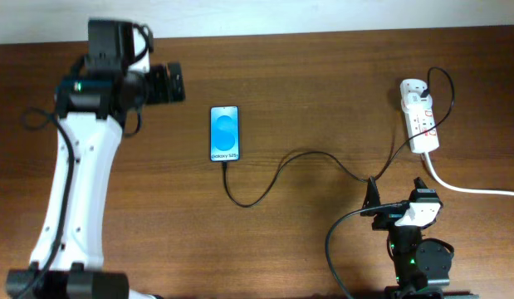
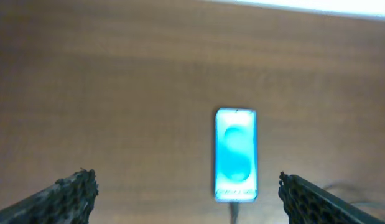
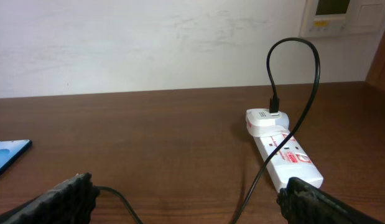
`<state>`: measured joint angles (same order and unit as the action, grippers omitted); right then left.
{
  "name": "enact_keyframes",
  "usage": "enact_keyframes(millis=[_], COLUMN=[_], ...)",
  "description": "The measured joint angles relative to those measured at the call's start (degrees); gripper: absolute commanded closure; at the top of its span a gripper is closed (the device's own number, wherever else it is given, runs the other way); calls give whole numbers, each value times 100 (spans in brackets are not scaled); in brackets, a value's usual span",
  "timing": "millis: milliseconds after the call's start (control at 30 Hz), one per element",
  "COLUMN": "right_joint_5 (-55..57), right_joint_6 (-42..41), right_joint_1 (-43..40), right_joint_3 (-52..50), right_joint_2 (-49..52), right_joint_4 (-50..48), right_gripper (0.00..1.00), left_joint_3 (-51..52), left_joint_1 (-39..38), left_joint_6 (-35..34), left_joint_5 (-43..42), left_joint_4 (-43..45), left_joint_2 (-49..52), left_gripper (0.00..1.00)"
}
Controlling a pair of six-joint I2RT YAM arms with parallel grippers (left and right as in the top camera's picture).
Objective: Plug charger to phone and switch on socket
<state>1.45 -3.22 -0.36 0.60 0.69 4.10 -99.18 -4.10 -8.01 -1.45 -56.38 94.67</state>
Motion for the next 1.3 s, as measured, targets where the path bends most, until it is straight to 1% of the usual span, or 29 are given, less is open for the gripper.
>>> enact_keyframes(millis=[33, 67, 100, 133, 167, 200, 233, 267, 300, 333, 400, 433, 567, 633, 700, 867, 900, 1000, 1300], right_joint_5=[-2, 0, 0, 0, 0, 0, 0, -2, -4, -4, -17, -17, -20, -17, -17, -17, -17, -17, -17], right_joint_6=[-7, -7, -2, -4, -4, -4, -4, -4, 0, -4, -9, -7, -7, -4, -2, -4, -7, -2, -4], right_joint_1=[0, 0, 0, 0, 0, 2, 4, 4, 4, 4, 4, 4, 4, 4, 4, 4, 4, 4, 4], right_joint_3=[2, 2, 2, 2, 2, 2, 2, 0, 2, 2, 2, 2, 2, 2, 2, 2, 2, 2, 2], right_joint_2=[7, 0, 4, 4, 4, 0, 4, 7, -9, -2, -4, -4, -4, -7, -4, -7, -7, -7, -7], right_joint_4=[7, 2, 4, 7, 0, 4, 9, 7, 2, 2, 4, 7, 7, 4, 7, 7, 7, 7, 7], right_gripper=[1, 2, 2, 2, 2, 2, 2, 2, 2, 2, 2, 2, 2, 1, 2, 2, 2, 2, 1], left_joint_3=[520, 1362, 1989, 2927, 3644, 4806, 5608, 6494, 7458, 8054, 8474, 8662, 9385, 9726, 9833, 9844, 9844, 9844, 9844], left_joint_1=[0, 2, 0, 2, 7, 7, 4, 7, 11, 33, 98, 114, 164, 304, 393, 420, 431, 514, 520], left_joint_6=[11, 52, 87, 107, 114, 149, 188, 267, 334, 420, 577, 713, 1152, 1222, 1298, 1578, 1600, 1624, 1663], left_joint_5=[92, 170, 212, 234, 254, 258, 258, 260, 280, 293, 302, 302, 299, 282, 271, 208, 208, 190, 190], left_joint_4=[369, 776, 1228, 2100, 2520, 3375, 3869, 4645, 4804, 4948, 5064, 5257, 6166, 6341, 6240, 5447, 5407, 5182, 5182], left_joint_2=[-273, -717, -1067, -1633, -2173, -3084, -3856, -4597, -5722, -6559, -7270, -7591, -7914, -8258, -8540, -9283, -9379, -9394, -9394], left_gripper=[1, 1, 1, 1, 1, 1, 1, 1, 1, 1, 1, 1, 1, 1, 1, 1, 1, 1, 1])
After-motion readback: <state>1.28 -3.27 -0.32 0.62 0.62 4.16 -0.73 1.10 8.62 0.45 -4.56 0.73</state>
